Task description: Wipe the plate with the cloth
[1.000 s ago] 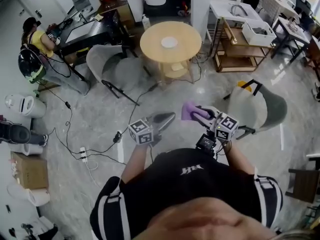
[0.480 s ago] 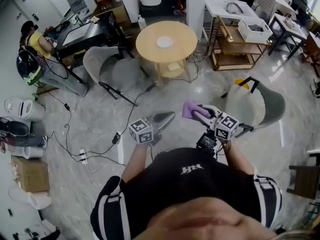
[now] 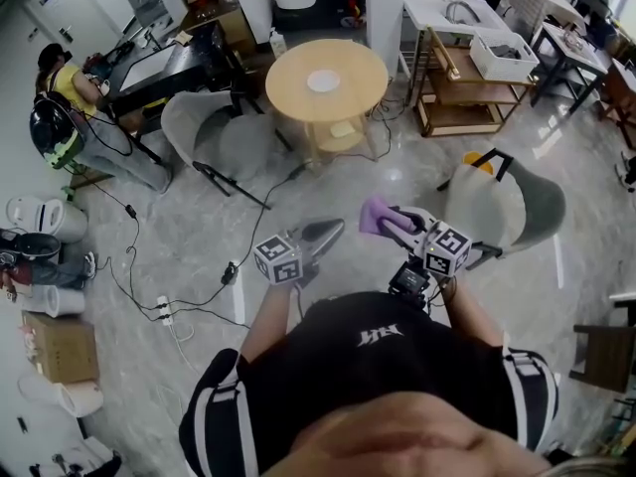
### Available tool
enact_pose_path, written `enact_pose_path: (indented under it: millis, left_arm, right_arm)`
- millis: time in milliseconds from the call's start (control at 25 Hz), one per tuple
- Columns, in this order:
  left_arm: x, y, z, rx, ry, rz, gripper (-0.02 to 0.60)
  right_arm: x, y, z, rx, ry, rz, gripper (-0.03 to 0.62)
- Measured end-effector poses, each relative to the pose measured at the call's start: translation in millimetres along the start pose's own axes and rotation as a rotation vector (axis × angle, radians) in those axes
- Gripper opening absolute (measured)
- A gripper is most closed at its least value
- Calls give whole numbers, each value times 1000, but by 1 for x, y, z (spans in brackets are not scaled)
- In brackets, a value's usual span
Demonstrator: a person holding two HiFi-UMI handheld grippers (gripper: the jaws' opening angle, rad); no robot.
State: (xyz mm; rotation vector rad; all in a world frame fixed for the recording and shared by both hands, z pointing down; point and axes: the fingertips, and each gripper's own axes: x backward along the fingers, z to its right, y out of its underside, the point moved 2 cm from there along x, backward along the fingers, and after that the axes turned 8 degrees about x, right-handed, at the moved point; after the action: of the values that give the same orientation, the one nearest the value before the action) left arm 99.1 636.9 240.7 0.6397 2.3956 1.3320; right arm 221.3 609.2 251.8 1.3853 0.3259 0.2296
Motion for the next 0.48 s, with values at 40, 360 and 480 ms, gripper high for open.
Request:
enact_pose_path:
  millis: [40, 360, 480]
  left_arm:
    - [1, 0, -1, -1, -3, -1, 12]
    - [11, 4, -8, -1, -45, -4, 12]
    - [18, 4, -15, -8, -70, -2, 12]
  right_arm:
    - [-1, 0, 0, 0, 1, -2, 100]
    - [-4, 7, 2, 22, 35, -42, 100]
    - [1, 11, 10, 26, 72, -51, 100]
